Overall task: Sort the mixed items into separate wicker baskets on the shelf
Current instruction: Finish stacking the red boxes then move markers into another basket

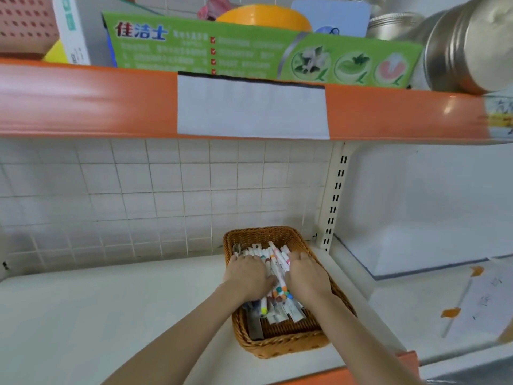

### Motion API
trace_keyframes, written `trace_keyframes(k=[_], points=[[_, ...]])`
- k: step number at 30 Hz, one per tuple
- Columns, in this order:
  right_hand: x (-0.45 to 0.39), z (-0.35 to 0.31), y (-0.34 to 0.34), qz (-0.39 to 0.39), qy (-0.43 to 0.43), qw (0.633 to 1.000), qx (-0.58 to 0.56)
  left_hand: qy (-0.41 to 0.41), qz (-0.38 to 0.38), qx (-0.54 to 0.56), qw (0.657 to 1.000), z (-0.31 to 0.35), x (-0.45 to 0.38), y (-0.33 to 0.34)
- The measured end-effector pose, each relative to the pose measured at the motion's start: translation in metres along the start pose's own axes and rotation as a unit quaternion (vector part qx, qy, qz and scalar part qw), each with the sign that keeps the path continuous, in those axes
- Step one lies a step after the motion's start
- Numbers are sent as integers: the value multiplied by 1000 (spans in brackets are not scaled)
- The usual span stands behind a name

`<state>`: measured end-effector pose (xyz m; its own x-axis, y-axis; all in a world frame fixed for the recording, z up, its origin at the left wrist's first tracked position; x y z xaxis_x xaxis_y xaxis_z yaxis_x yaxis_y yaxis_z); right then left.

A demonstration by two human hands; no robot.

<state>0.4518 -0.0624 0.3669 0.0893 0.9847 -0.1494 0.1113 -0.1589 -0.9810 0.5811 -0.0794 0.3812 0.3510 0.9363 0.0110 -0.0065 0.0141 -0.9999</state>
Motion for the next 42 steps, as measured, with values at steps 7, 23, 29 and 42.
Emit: trace_keyframes(k=[7, 23, 29, 42], points=[[4, -3, -5, 34, 21, 998, -48, 6, 38, 29, 999, -2, 3, 1], [35, -65, -34, 31, -133, 976, -172, -44, 221, 223, 949, -37, 76, -22], [61, -133, -36, 16, -181, 969, -170, -158, 162, 141, 964, -114, 141, -10], [158, -359, -14, -50, -285, 945, -155, -261, 179, 158, 935, -313, 309, -2]])
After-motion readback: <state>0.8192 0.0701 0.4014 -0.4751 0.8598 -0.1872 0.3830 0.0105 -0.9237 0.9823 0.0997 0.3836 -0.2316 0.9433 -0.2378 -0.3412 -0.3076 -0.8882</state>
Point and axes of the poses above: each hand's wrist, its own x-axis away from the middle knuckle, its own y-axis out of the palm, z = x × y, the point moved 1 cm from there along -x, towards the middle knuckle, and after that the axes turned 1 degree about x, right-handed, at the moved point
